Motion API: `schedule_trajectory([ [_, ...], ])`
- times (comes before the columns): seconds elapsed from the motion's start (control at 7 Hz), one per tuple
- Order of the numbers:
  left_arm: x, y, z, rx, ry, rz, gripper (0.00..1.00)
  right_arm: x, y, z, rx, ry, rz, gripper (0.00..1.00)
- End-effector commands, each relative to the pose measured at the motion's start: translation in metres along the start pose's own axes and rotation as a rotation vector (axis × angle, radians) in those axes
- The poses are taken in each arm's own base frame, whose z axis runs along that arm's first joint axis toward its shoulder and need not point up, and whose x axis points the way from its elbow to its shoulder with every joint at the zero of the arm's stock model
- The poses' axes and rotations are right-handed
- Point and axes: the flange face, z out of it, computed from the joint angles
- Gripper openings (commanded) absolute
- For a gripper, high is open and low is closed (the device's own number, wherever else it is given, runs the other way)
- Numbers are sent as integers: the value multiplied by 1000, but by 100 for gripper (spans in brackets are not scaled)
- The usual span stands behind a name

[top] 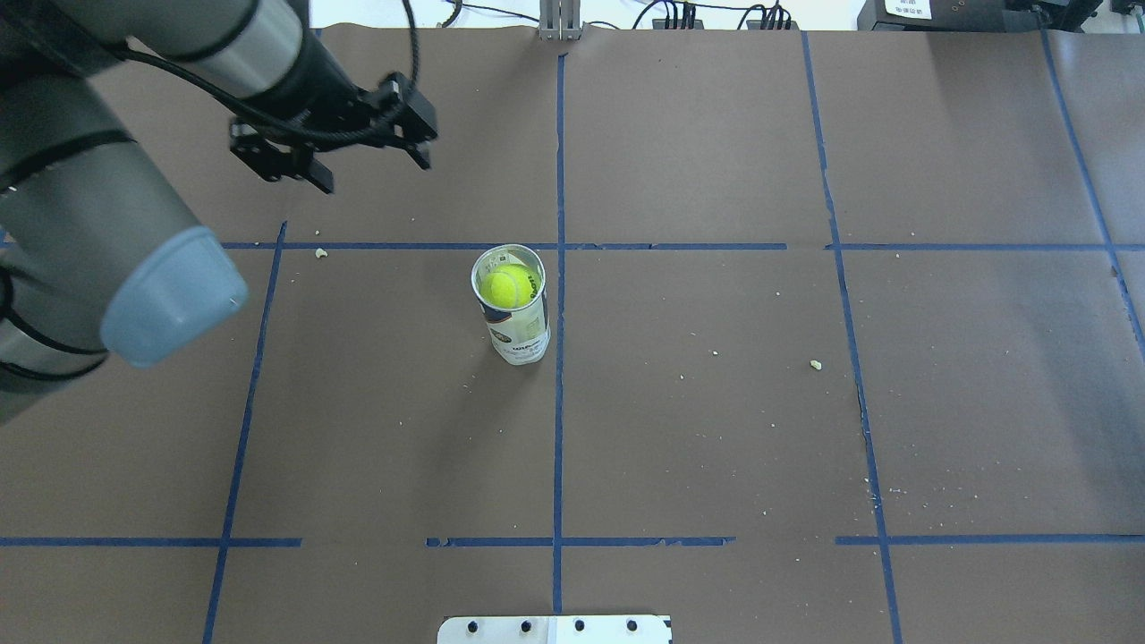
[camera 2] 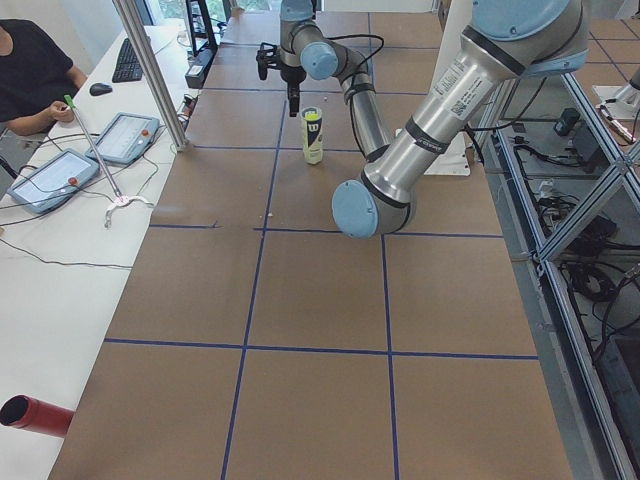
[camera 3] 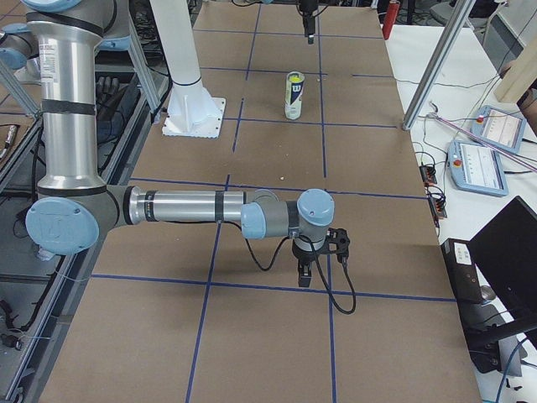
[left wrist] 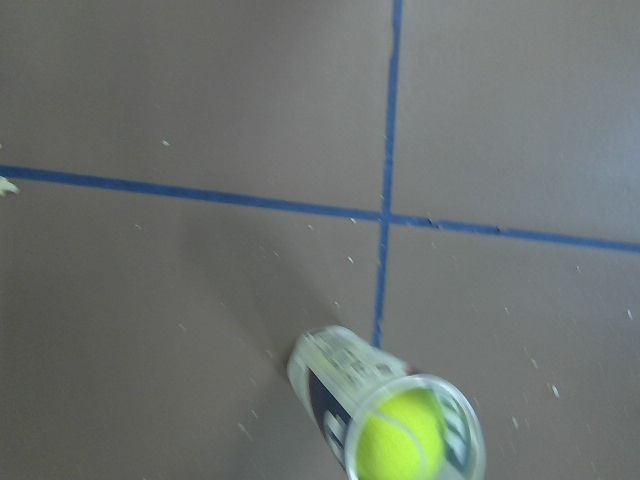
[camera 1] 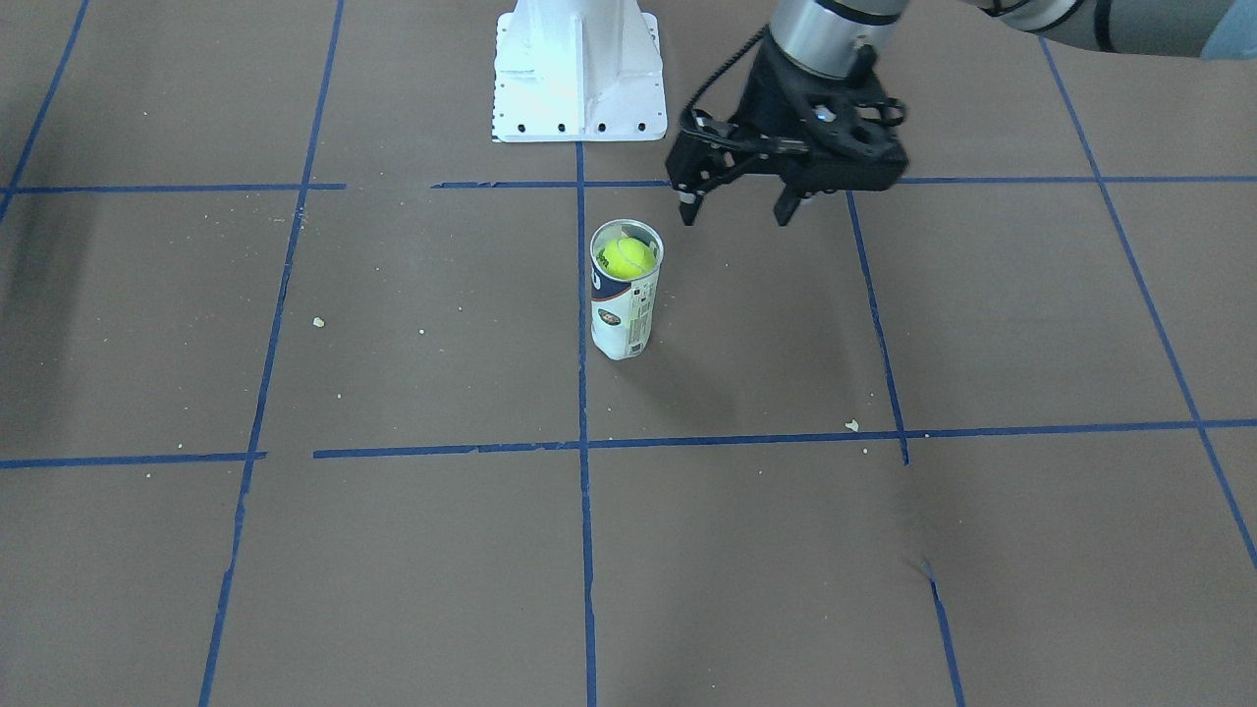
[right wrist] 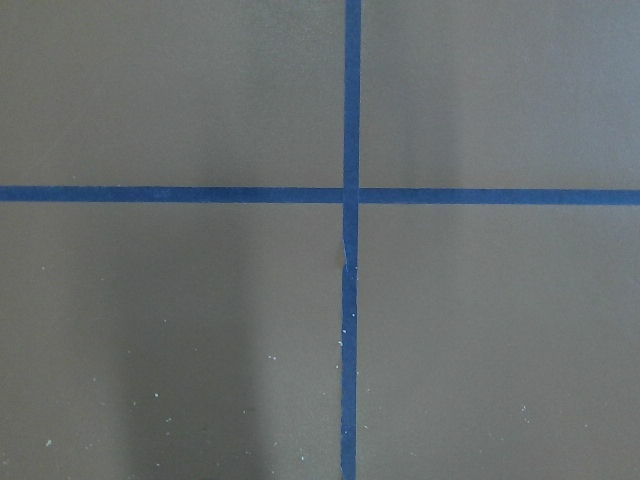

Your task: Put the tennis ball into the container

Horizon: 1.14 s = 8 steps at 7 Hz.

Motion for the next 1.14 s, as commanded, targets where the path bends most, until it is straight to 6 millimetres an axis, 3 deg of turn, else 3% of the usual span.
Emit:
schedule_trajectory([
  [0.0, -145, -58, -17, -24, -67, 155, 100, 0, 0, 0, 0, 0, 0, 100],
  [0.14, -229, -73, -23, -15, -110, 217, 100, 0, 0, 0, 0, 0, 0, 100],
  [0.57, -482, -86, -26, -118, -244, 290, 100, 0, 0, 0, 0, 0, 0, 100],
  [0.86, -602, -98, -9, -135, -257, 264, 100, 0, 0, 0, 0, 0, 0, 100],
  [1.0, -644, -83, 2, -149, -259, 241, 100, 0, 0, 0, 0, 0, 0, 100],
])
